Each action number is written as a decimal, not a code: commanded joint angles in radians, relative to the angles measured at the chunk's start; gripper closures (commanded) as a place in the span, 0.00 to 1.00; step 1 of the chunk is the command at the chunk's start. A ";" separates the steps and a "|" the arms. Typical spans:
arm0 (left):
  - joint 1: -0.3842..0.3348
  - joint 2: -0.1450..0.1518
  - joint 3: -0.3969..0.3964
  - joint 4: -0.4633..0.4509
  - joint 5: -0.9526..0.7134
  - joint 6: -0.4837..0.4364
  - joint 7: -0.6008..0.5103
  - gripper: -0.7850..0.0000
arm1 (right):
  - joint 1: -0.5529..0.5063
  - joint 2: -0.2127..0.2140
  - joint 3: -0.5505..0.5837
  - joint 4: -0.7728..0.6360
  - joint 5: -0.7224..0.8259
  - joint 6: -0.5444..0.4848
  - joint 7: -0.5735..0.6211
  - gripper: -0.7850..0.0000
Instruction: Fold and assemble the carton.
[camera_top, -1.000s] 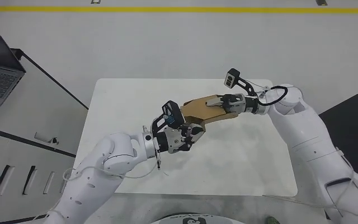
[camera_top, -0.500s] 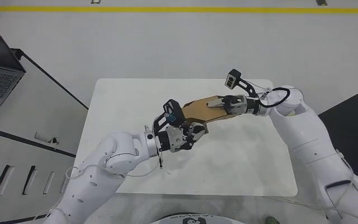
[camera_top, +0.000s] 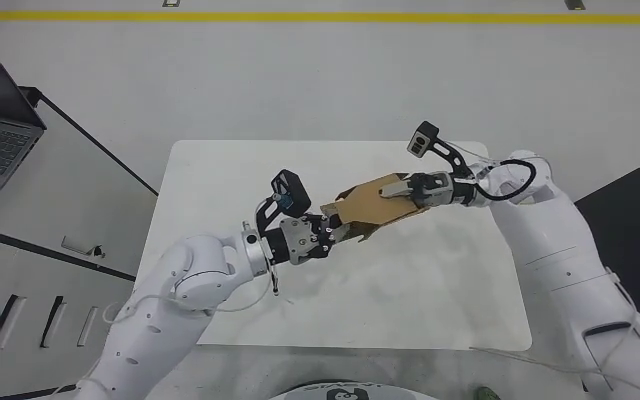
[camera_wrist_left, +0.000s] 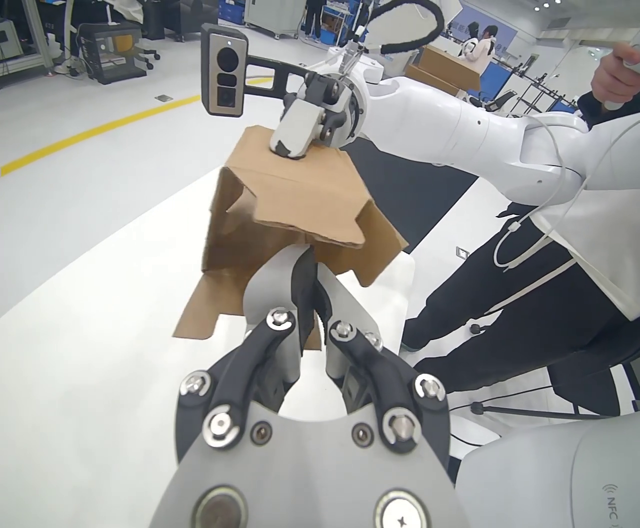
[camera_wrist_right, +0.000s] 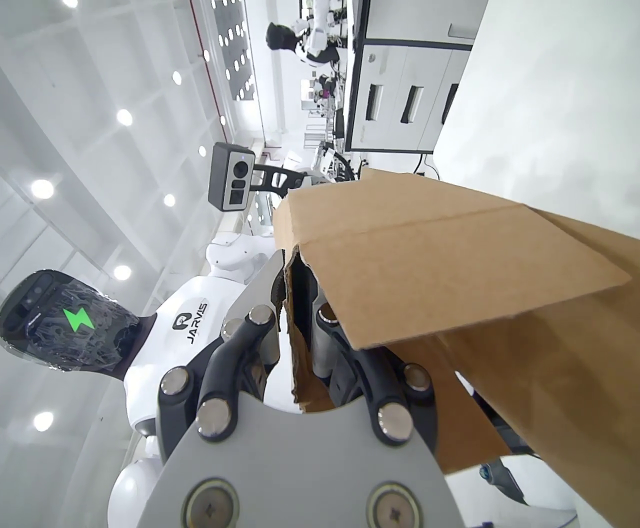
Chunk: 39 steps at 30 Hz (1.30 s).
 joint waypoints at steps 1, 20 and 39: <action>0.001 0.001 -0.006 0.000 0.001 0.001 0.001 1.00 | 0.003 0.000 0.001 -0.002 -0.011 -0.011 0.020 1.00; -0.003 0.003 -0.021 0.008 0.011 0.026 0.020 1.00 | 0.023 0.014 -0.051 -0.040 -0.051 -0.019 0.066 1.00; 0.005 0.010 -0.049 0.008 0.064 0.025 0.014 1.00 | 0.063 0.060 -0.150 -0.047 0.012 -0.064 0.066 1.00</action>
